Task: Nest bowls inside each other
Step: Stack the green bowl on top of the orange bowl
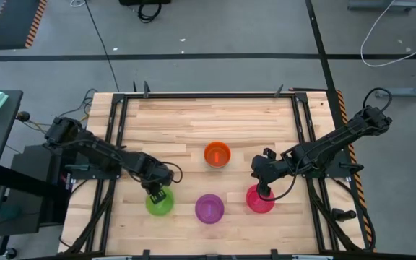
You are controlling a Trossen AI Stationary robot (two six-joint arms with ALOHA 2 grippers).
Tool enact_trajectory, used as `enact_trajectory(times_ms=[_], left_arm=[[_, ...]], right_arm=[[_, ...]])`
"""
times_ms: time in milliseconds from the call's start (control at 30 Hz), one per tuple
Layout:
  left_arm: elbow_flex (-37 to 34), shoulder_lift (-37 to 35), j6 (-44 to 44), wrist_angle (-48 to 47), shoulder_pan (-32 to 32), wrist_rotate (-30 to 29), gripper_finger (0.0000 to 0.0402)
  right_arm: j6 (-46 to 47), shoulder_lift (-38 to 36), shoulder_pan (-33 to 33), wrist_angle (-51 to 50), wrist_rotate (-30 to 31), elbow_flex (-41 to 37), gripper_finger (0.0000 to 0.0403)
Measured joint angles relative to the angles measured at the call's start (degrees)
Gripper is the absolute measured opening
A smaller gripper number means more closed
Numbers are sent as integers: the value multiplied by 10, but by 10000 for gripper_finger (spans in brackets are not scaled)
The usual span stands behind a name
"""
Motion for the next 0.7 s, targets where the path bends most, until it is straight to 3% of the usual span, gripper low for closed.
enact_trajectory(times_ms=[367, 700], left_arm=[[12, 0, 133, -25, 86, -8, 9], [142, 0, 254, -127, 151, -44, 8]], right_arm=[[-5, 0, 0, 0, 13, 0, 13], [-5, 0, 0, 0, 13, 0, 13]])
